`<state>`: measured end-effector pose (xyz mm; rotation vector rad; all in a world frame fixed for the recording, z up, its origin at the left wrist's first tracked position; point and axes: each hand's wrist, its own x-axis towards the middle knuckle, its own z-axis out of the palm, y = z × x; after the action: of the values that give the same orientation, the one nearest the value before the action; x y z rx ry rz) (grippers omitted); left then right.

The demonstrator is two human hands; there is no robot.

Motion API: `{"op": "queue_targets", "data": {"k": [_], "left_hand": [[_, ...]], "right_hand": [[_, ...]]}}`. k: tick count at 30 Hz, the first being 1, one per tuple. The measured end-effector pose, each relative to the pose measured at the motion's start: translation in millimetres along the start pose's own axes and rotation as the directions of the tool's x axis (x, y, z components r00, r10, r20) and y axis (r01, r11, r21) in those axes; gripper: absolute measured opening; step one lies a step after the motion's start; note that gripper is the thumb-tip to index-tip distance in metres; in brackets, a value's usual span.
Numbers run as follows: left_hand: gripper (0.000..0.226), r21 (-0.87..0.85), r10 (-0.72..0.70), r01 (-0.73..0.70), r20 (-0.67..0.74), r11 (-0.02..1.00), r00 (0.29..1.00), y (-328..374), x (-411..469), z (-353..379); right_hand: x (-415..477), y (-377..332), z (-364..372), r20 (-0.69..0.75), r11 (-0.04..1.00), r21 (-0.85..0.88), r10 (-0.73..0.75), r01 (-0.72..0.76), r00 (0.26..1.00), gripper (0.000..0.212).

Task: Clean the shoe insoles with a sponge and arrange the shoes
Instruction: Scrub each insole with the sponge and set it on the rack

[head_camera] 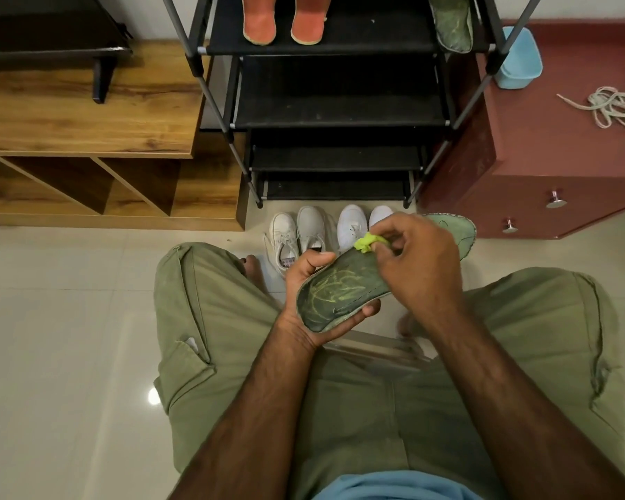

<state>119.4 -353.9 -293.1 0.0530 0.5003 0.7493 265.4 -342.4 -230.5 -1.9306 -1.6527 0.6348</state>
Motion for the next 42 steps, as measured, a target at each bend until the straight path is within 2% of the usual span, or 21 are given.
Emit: {"op": "queue_targets", "data": {"k": [5, 8, 10, 13, 15, 19, 20, 24, 27, 29, 32, 34, 36, 38, 42], "left_hand": [[0.051, -0.019, 0.003, -0.004, -0.03, 1.0, 1.0, 1, -3, -6], [0.05, -0.001, 0.013, -0.013, 0.001, 1.0, 1.0, 1, -3, 1], [0.05, 0.026, 0.018, -0.017, -0.01, 1.0, 1.0, 1, -2, 3], [0.052, 0.004, 0.006, -0.006, -0.042, 1.0, 0.999, 1, -3, -2], [0.053, -0.002, 0.006, -0.006, -0.024, 1.0, 1.0, 2, -4, -1], [0.048, 0.009, 0.019, -0.019, 0.003, 1.0, 1.0, 1, -2, 5], [0.048, 0.011, 0.012, -0.012, 0.002, 1.0, 1.0, -1, -1, 3], [0.049, -0.016, 0.008, -0.007, 0.014, 1.0, 1.0, -1, -3, -3], [0.046, -0.009, 0.011, -0.011, 0.012, 1.0, 1.0, -1, -3, 4], [0.046, 0.002, 0.002, -0.002, 0.01, 1.0, 1.0, 0, -2, 6], [0.053, 0.017, -0.003, 0.003, 0.008, 1.0, 1.0, 0, -2, 0], [0.058, 0.018, 0.002, -0.003, 0.029, 1.0, 1.0, 0, -2, 0], [0.062, 0.041, 0.013, -0.015, 0.047, 0.999, 0.999, 0, -1, 2], [0.064, 0.039, -0.002, 0.0, 0.049, 0.999, 0.999, 0, 0, 3], [0.066, 0.038, 0.004, -0.006, 0.048, 0.999, 0.999, 1, 0, -2]], "right_hand": [[-18, -15, 9, 0.206, 0.993, 0.075, -0.102, 0.088, 0.973, 0.017], [-5, -7, 6, 0.098, 0.999, 0.032, -0.017, 0.014, 0.995, 0.017], [-3, -5, 6, 0.036, 1.0, -0.015, -0.011, 0.011, 0.999, 0.018], [-16, -11, 12, 0.15, 0.994, 0.051, -0.102, 0.095, 0.983, 0.018], [-16, -11, 10, 0.187, 0.993, 0.103, -0.077, 0.058, 0.979, 0.017], [-3, -3, 4, 0.008, 0.999, -0.035, 0.033, -0.033, 0.999, 0.016], [-5, -4, 4, 0.011, 0.999, -0.038, 0.018, -0.017, 1.0, 0.016], [-18, -13, 10, 0.183, 0.996, 0.05, -0.081, 0.073, 0.98, 0.014], [-5, -5, 4, 0.074, 0.999, 0.011, 0.031, -0.031, 0.997, 0.013], [-3, -2, 4, 0.013, 0.999, -0.029, 0.042, -0.042, 0.999, 0.014], [-14, -9, 10, 0.145, 0.998, 0.013, -0.064, 0.063, 0.987, 0.014], [-14, -7, 9, 0.191, 0.999, 0.036, -0.047, 0.041, 0.98, 0.014], [-5, -1, 5, 0.098, 0.999, -0.021, 0.038, -0.037, 0.994, 0.012], [-2, 3, 4, 0.017, 0.996, -0.083, 0.04, -0.039, 0.999, 0.011], [-17, -6, 10, 0.189, 0.996, 0.07, -0.068, 0.056, 0.98, 0.011]]}}
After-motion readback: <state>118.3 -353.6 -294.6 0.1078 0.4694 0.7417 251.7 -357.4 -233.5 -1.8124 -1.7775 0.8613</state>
